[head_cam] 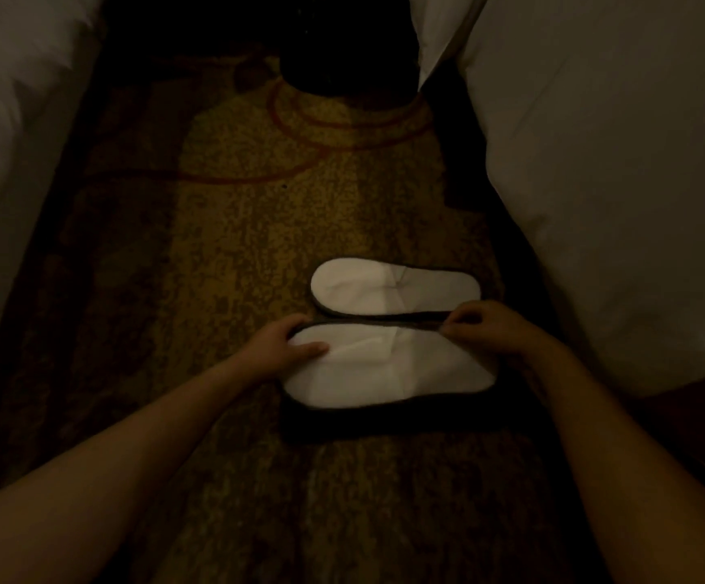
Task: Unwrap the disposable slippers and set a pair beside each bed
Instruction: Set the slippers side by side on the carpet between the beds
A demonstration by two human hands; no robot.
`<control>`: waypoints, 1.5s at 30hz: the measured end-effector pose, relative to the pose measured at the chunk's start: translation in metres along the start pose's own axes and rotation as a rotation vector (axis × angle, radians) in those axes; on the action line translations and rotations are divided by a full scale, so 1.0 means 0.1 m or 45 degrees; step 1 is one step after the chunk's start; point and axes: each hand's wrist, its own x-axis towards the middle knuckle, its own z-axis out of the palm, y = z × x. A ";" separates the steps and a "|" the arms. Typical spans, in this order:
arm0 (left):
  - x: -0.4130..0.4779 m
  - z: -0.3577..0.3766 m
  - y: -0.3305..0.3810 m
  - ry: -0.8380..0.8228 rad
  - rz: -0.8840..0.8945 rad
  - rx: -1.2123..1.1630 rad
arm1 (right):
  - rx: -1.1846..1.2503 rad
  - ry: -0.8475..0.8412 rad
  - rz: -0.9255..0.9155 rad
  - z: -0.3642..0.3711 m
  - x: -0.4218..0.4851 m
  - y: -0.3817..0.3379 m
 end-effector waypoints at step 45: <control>0.78 0.28 0.15 0.356 -0.250 -0.476 | 0.456 0.647 0.154 0.24 0.66 0.27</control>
